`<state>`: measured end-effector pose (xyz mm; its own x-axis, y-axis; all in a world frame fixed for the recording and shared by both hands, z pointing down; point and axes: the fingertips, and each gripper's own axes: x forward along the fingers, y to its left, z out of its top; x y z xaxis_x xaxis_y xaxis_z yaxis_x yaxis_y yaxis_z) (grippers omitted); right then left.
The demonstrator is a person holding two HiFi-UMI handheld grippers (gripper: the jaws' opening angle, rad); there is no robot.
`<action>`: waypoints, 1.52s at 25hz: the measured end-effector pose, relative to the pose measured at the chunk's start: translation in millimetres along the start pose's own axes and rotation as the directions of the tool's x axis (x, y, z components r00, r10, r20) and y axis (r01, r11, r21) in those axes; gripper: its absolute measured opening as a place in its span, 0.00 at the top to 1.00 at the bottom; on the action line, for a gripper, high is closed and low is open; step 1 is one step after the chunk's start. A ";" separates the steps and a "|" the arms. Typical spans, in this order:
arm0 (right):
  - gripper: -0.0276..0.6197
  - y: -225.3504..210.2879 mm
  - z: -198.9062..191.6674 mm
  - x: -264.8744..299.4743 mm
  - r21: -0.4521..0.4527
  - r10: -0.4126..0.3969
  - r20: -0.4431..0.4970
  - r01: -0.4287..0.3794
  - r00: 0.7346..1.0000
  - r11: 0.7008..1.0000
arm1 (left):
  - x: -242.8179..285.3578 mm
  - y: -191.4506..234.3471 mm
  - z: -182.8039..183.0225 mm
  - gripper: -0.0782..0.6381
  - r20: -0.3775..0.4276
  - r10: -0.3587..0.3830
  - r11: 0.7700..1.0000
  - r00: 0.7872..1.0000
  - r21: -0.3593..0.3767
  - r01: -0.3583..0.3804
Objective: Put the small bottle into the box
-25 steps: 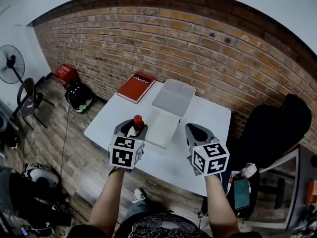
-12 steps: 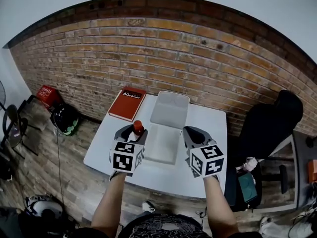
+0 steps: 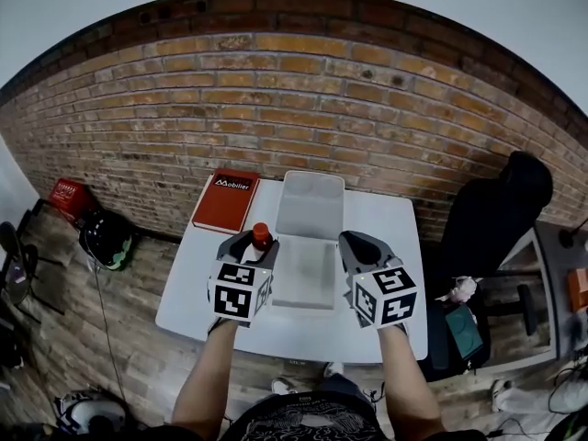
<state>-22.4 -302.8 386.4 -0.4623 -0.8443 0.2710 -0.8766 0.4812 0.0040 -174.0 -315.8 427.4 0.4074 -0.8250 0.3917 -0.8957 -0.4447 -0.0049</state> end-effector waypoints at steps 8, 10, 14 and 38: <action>0.92 -10.5 1.8 11.2 0.015 -0.014 0.031 0.013 0.999 1.000 | 20.6 -4.3 5.3 0.59 -0.001 -0.025 0.999 1.000 0.038 0.025; 0.92 -15.2 2.2 14.4 0.017 -0.013 0.036 0.012 0.999 1.000 | 26.0 -7.1 6.7 0.59 -0.002 -0.029 0.998 1.000 0.047 0.029; 0.92 -26.8 5.5 21.3 0.021 -0.012 0.045 0.011 0.999 1.000 | 37.8 -11.1 11.0 0.59 -0.006 -0.033 0.998 0.999 0.058 0.033; 0.92 -71.1 3.9 41.8 0.043 -0.014 0.040 0.012 0.999 0.999 | 100.6 -38.8 -8.4 0.59 -0.084 -0.088 0.993 0.993 0.065 0.094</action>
<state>20.1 -373.3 393.8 -0.4553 -0.8594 0.2324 -0.8869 0.4606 -0.0342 -99.7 -378.6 474.7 0.4683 -0.7504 0.4665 -0.8401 -0.5417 -0.0281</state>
